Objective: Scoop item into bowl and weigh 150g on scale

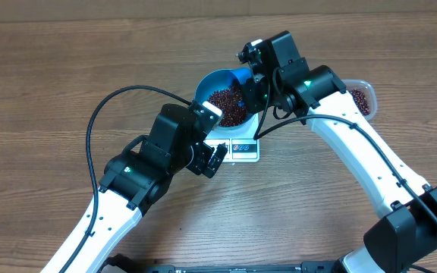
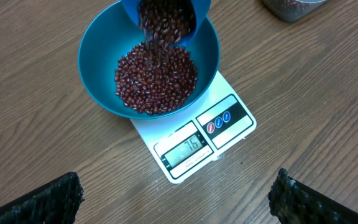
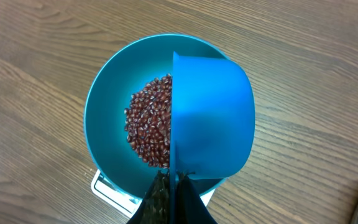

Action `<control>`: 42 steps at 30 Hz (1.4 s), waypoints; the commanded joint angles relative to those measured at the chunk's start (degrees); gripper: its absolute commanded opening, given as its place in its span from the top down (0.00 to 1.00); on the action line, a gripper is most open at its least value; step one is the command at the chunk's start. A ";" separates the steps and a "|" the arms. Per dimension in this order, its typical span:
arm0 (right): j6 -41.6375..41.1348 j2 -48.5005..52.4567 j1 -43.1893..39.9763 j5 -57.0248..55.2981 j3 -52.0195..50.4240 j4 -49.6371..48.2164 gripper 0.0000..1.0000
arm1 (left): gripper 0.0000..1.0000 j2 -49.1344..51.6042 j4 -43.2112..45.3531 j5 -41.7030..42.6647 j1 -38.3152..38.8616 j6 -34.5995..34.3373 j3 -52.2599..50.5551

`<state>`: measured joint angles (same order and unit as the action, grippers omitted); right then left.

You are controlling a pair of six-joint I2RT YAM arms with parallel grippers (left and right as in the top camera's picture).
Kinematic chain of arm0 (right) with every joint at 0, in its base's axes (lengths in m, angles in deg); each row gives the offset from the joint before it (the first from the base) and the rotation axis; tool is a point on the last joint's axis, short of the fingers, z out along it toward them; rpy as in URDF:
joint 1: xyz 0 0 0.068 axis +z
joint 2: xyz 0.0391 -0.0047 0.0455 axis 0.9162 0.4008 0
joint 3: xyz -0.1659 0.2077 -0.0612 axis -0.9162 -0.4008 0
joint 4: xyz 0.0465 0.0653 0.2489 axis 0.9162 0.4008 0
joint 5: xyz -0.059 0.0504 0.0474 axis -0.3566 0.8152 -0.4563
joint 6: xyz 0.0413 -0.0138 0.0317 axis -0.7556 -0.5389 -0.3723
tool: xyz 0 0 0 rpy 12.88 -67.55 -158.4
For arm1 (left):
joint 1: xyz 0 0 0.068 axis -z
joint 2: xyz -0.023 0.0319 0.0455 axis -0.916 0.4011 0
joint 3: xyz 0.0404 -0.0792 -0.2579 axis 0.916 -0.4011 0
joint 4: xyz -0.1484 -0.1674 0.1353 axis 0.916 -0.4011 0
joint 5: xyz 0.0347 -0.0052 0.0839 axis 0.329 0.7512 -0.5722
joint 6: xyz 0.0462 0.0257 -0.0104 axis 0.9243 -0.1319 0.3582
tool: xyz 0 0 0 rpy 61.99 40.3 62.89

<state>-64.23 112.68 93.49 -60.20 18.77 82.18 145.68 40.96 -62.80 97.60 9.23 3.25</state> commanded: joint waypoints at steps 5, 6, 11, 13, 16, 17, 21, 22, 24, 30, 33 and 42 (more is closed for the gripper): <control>2.67 -2.01 0.33 -0.70 1.66 -0.46 0.96 | 0.01 -0.76 0.09 0.00 -0.11 0.50 0.13; 3.50 -2.01 0.35 -0.72 1.66 -0.35 0.96 | 0.00 -0.76 0.07 0.00 -0.11 0.50 0.13; 8.22 -2.01 1.03 -0.74 1.66 0.00 0.96 | 0.01 -0.76 0.09 0.00 -0.11 0.50 0.13; 9.57 -1.97 1.29 -0.76 1.66 -0.02 0.96 | 0.00 -0.76 0.09 0.00 -0.11 0.50 0.13; 11.45 -1.88 1.36 -0.70 1.66 -0.02 0.96 | 0.00 -0.76 0.09 0.00 -0.11 0.50 0.13; 12.41 -1.84 1.36 -0.66 1.66 0.00 0.96 | 0.01 -0.76 0.09 0.00 -0.11 0.50 0.13; 16.39 -1.49 1.40 -0.48 1.62 0.04 0.96 | 0.00 -0.76 0.09 0.00 -0.11 0.50 0.13; 17.00 -1.38 1.40 -0.48 1.62 0.04 0.96 | 0.00 -0.76 0.09 0.00 -0.11 0.50 0.13; 17.64 -1.33 1.40 -0.48 1.62 -0.02 0.96 | 0.00 -0.76 0.09 0.00 -0.11 0.50 0.13; 19.98 -1.31 1.40 -0.52 1.62 0.00 0.96 | 0.00 -0.76 0.09 0.00 -0.11 0.50 0.13; 21.62 -1.31 1.40 -0.52 1.62 -0.02 0.96 | 0.00 -0.76 0.07 0.00 -0.11 0.50 0.13; 26.03 -1.31 1.40 -0.50 1.62 0.02 0.96 | 0.00 -0.76 0.09 0.00 -0.11 0.50 0.13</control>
<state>-41.83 112.68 94.60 -60.77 18.77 82.53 145.68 40.96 -62.80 97.60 9.23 3.25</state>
